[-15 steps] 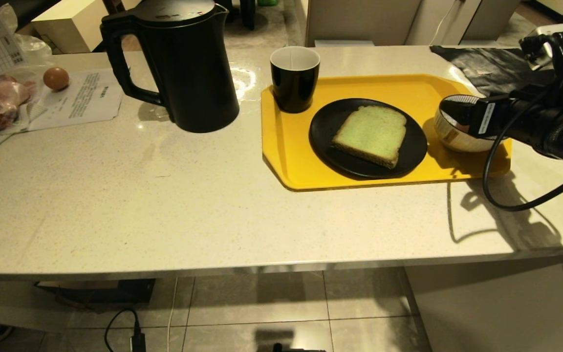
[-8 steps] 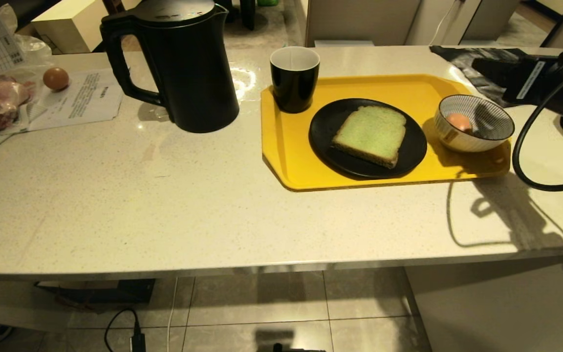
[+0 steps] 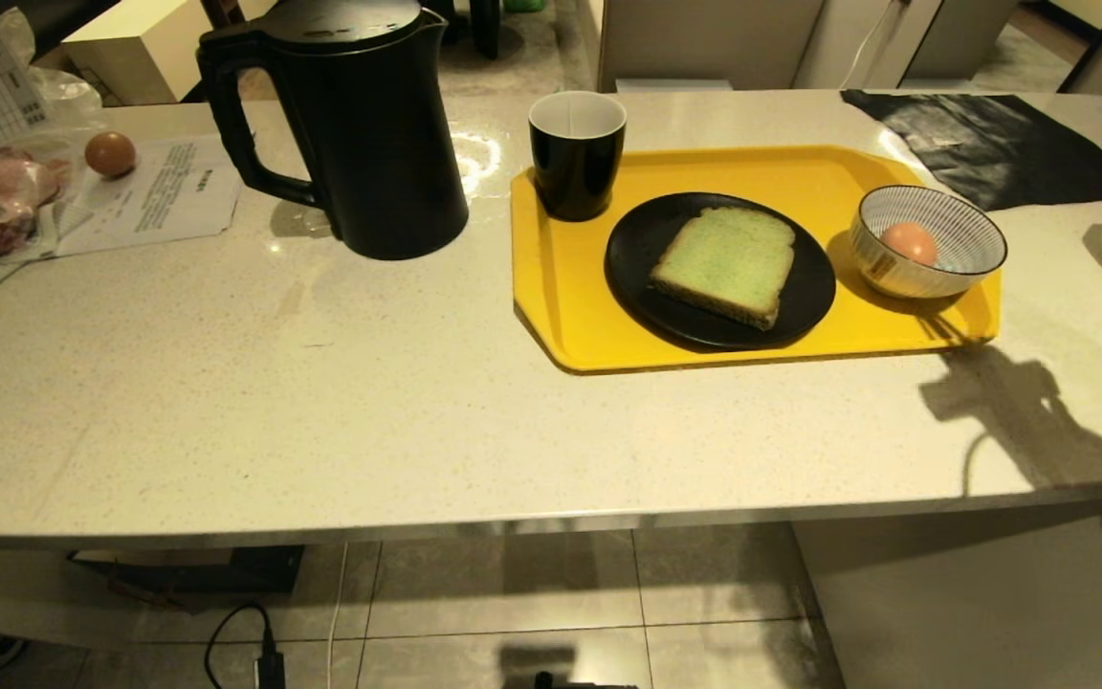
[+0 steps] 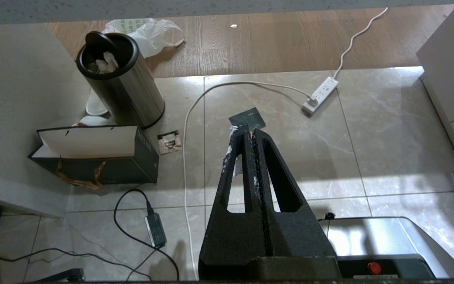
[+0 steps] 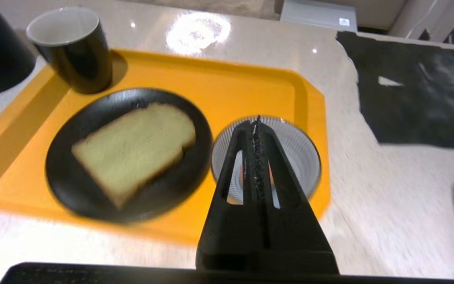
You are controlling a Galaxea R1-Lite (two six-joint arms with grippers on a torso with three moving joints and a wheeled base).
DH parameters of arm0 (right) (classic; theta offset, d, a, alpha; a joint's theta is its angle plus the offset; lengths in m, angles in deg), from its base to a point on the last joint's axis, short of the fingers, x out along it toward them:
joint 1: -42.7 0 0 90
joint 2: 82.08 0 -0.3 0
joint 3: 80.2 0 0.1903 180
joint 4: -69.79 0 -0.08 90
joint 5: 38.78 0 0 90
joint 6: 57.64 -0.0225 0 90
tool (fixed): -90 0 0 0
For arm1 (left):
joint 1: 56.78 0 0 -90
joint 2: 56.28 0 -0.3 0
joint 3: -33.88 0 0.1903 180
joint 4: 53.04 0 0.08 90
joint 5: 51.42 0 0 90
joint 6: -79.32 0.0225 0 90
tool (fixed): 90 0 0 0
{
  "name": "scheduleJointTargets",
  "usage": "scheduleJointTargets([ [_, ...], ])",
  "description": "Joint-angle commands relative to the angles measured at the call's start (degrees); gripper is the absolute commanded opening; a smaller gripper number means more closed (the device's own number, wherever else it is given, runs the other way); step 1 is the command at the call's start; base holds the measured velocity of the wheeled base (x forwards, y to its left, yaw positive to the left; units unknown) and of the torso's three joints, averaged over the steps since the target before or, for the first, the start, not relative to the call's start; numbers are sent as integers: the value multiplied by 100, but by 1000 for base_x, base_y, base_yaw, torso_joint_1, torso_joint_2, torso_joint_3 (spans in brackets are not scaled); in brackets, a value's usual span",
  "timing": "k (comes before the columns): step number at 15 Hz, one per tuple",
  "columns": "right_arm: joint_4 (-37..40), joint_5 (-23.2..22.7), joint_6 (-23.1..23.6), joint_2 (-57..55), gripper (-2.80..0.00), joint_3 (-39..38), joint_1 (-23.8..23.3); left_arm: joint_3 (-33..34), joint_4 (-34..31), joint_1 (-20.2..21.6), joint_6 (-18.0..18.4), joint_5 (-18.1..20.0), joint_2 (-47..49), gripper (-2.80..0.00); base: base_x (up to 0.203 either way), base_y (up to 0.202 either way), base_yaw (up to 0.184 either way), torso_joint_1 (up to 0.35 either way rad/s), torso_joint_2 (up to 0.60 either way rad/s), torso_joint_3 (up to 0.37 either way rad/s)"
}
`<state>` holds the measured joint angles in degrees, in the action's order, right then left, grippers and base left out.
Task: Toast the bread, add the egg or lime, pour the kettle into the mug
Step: Pick up the kettle
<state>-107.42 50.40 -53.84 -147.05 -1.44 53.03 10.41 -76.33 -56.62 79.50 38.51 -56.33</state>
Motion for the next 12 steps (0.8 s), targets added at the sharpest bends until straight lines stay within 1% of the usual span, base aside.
scheduleJointTargets([
  [1,107,19,35,1245,-280,-680,-23,1,1,2,-1,-1,5,-280,0,0,0,0,0,0],
  [3,388,35,54,2059,-280,-1099,-98,1,10,2,-1,-1,5,-280,0,0,0,0,0,0],
  [4,717,37,57,2486,-280,-1219,-140,1,1,2,-1,-1,5,-280,0,0,0,0,0,0],
  [6,1610,48,40,3470,-280,-1477,-199,1,1,2,-1,-1,5,-280,0,0,0,0,0,0],
  [7,1887,80,27,3891,-280,-1705,-215,1,1,7,-1,-1,5,-280,0,0,0,0,0,0],
  [8,2066,144,18,4308,-280,-2095,-225,1,1,2,-1,-1,5,-280,0,0,0,0,0,0],
  [10,2087,273,-5,4815,-280,-3032,-230,1,3,2,-1,-1,5,-280,0,0,0,0,0,0],
  [12,1346,525,-66,4881,-280,-3981,-232,1,1,2,-1,-1,5,-280,0,0,0,0,0,0],
])
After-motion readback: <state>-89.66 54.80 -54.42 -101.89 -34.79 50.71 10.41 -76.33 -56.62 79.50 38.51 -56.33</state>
